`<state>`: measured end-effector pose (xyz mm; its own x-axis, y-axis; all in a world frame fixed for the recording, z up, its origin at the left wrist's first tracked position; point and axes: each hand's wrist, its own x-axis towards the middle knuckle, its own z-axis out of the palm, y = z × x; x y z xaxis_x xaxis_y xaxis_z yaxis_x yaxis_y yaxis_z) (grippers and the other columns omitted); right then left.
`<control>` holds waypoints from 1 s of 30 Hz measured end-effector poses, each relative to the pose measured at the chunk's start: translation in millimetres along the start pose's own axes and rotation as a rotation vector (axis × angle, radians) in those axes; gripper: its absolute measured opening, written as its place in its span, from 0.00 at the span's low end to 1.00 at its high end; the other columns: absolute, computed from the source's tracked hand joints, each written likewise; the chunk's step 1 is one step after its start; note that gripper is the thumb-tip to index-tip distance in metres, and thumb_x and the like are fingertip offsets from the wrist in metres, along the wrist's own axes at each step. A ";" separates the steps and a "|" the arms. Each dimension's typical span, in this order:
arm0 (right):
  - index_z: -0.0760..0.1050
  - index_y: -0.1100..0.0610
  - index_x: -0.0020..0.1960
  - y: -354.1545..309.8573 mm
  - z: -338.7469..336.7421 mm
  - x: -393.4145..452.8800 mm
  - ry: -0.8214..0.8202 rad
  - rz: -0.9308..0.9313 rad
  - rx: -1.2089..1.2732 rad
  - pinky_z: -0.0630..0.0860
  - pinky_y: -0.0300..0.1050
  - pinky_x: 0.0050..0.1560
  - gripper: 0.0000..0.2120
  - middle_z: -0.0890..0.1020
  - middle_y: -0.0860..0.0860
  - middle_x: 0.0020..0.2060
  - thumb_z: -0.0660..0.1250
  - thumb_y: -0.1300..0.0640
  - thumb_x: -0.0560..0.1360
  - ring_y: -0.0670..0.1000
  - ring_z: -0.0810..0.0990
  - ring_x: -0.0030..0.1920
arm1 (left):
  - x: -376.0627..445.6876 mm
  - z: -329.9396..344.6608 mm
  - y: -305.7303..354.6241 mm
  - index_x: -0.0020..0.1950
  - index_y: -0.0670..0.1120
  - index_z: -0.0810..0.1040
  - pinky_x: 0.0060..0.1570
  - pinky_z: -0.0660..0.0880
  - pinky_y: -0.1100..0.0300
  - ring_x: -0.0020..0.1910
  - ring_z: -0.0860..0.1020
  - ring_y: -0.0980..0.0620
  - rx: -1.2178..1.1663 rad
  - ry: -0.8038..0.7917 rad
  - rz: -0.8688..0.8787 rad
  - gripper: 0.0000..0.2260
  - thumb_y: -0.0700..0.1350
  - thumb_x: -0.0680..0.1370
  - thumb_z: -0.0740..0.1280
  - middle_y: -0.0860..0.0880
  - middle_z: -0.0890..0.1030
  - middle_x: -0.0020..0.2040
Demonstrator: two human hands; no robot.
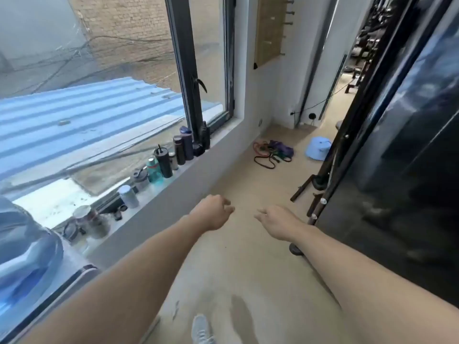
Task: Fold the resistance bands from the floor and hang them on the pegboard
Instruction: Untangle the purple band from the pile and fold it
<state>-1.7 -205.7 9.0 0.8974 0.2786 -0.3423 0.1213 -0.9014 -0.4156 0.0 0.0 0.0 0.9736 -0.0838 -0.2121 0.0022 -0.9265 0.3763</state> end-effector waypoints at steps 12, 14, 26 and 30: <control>0.78 0.65 0.64 17.9 4.0 228.7 -0.126 0.200 0.169 0.75 0.51 0.64 0.21 0.83 0.60 0.63 0.60 0.50 0.84 0.62 0.77 0.67 | 219.9 3.8 -62.8 0.72 0.45 0.76 0.66 0.72 0.55 0.70 0.74 0.42 -0.089 -0.240 -0.076 0.21 0.54 0.83 0.62 0.44 0.78 0.70; 0.77 0.65 0.67 21.0 -14.6 264.2 -0.108 0.218 0.195 0.73 0.50 0.67 0.21 0.81 0.59 0.67 0.60 0.51 0.84 0.61 0.76 0.69 | 266.4 -8.9 -59.1 0.72 0.45 0.76 0.65 0.73 0.55 0.69 0.75 0.43 -0.092 -0.248 -0.051 0.22 0.54 0.83 0.62 0.44 0.78 0.70; 0.79 0.66 0.65 136.5 -135.1 485.5 -0.111 0.332 0.261 0.73 0.50 0.68 0.19 0.81 0.59 0.66 0.60 0.54 0.83 0.61 0.76 0.69 | 548.4 -41.8 9.1 0.72 0.47 0.76 0.64 0.73 0.55 0.68 0.76 0.43 -0.087 -0.247 -0.075 0.21 0.54 0.82 0.63 0.46 0.79 0.69; 0.79 0.63 0.66 170.6 -176.5 549.0 -0.132 0.376 0.273 0.74 0.46 0.66 0.19 0.80 0.58 0.68 0.61 0.53 0.83 0.59 0.77 0.68 | 626.3 -49.2 36.6 0.72 0.49 0.75 0.65 0.74 0.54 0.67 0.77 0.43 -0.129 -0.259 -0.104 0.22 0.56 0.81 0.63 0.46 0.79 0.69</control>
<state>586.5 -265.1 -101.0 0.7942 0.0053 -0.6077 -0.3328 -0.8329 -0.4423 621.1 -68.3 -74.7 0.8759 -0.0970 -0.4726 0.1444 -0.8820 0.4486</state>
